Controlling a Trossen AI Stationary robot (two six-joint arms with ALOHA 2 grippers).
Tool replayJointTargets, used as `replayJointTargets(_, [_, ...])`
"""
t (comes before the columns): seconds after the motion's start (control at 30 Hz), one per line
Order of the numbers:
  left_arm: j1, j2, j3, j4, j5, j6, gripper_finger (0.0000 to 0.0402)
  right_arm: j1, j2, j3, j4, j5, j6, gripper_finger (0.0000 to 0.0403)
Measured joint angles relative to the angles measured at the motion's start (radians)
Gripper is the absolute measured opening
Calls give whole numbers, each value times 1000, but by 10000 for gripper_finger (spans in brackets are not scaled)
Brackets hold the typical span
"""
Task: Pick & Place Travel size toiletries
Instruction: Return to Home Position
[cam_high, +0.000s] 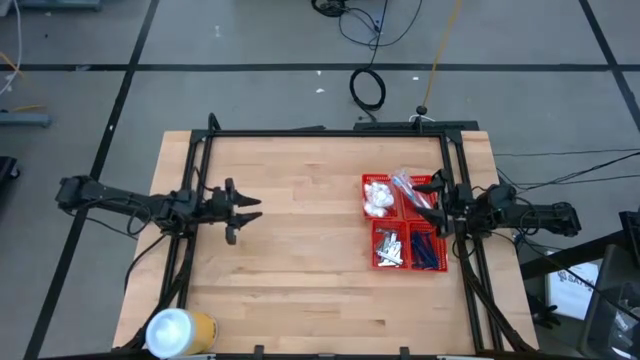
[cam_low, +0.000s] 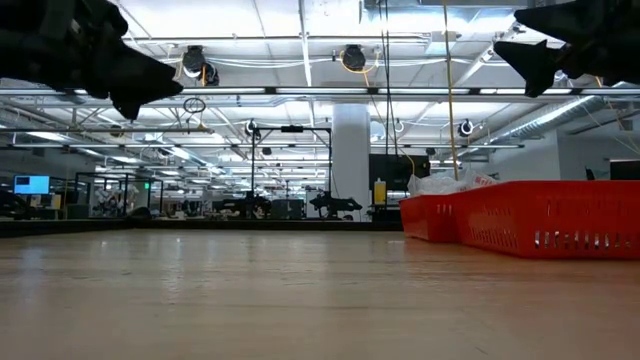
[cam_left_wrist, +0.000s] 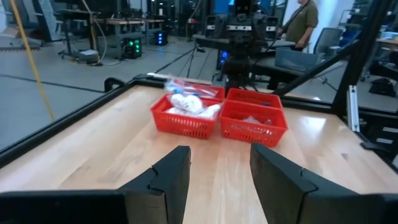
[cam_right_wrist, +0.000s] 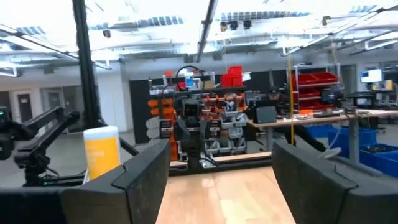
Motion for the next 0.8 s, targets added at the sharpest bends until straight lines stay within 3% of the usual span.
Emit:
replayJointTargets(0.3, [0,-105,-24,-57,-2,10,166,0,0,0,-34,8,5,270])
replayJointTargets(0.8, [0,-353,-25,-291,-11,25,166,0,0,-1,-56,8,3,269])
